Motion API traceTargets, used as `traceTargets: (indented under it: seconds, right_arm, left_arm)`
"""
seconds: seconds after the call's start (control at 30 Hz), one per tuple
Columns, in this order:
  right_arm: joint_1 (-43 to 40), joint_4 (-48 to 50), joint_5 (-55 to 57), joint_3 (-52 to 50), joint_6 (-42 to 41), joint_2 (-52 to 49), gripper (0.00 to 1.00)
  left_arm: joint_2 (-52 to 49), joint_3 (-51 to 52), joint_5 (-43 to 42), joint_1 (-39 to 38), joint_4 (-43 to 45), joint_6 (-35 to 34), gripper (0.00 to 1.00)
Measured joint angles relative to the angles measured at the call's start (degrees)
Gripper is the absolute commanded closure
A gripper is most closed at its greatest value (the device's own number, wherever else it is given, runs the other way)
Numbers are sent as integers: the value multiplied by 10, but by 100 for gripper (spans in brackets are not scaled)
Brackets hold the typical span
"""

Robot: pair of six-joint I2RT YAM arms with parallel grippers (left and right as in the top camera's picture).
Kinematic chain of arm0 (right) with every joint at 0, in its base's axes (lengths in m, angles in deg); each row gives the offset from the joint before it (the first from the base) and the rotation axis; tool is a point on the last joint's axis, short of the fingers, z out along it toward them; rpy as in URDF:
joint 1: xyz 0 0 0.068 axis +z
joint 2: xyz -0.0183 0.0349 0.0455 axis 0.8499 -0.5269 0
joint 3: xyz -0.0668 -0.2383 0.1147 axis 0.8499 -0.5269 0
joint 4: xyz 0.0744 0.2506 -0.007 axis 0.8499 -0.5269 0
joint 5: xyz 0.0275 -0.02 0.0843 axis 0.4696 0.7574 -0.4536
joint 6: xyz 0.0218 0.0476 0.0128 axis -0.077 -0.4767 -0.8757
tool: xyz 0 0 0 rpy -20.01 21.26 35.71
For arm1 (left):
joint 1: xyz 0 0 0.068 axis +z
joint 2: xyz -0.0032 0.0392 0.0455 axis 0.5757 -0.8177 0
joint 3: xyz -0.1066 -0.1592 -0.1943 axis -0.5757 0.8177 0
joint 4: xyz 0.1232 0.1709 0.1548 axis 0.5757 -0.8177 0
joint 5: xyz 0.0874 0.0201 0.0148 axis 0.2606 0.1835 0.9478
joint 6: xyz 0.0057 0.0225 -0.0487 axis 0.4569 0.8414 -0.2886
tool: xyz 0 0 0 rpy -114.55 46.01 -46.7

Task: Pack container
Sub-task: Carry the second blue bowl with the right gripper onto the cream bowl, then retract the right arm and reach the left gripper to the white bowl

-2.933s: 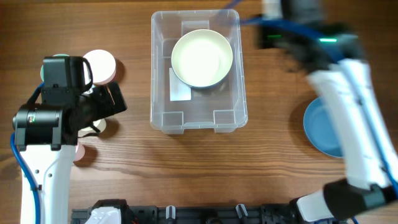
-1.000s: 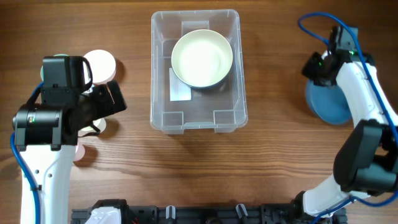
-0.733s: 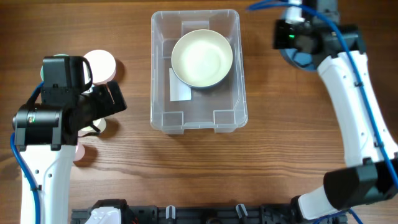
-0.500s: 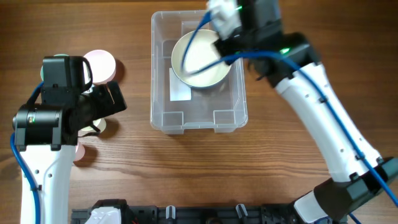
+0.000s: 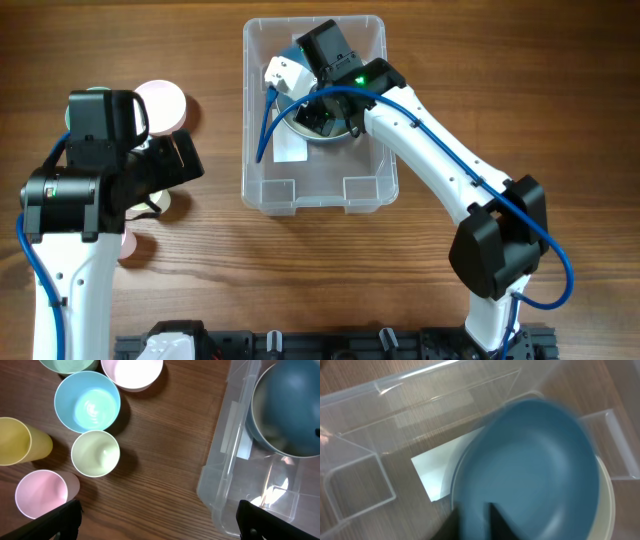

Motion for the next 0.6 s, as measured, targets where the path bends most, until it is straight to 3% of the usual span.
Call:
traceTargets:
  seconds: [0.3,0.4,0.43,0.47,0.53,0.6]
  right_arm:
    - [-1,-6,36,0,-22,26,48]
    - [-16,0,89,0,-139,92,44]
    - [-25,-3,101,0,-171,110,37]
    - [-48,-9,113,0,-218,139,29]
    - [-114,-43,128,1,-312,190,28]
    - [-200,-96,134,5,-394,216,18]
  left_arm:
    - [0,0,0,0,0,0,0]
    - [0,0,0,0,0,0,0]
    - [0,0,0,0,0,0,0]
    - [0,0,0,0,0,0,0]
    - [0,0,0,0,0,0,0]
    - [0,0,0,0,0,0,0]
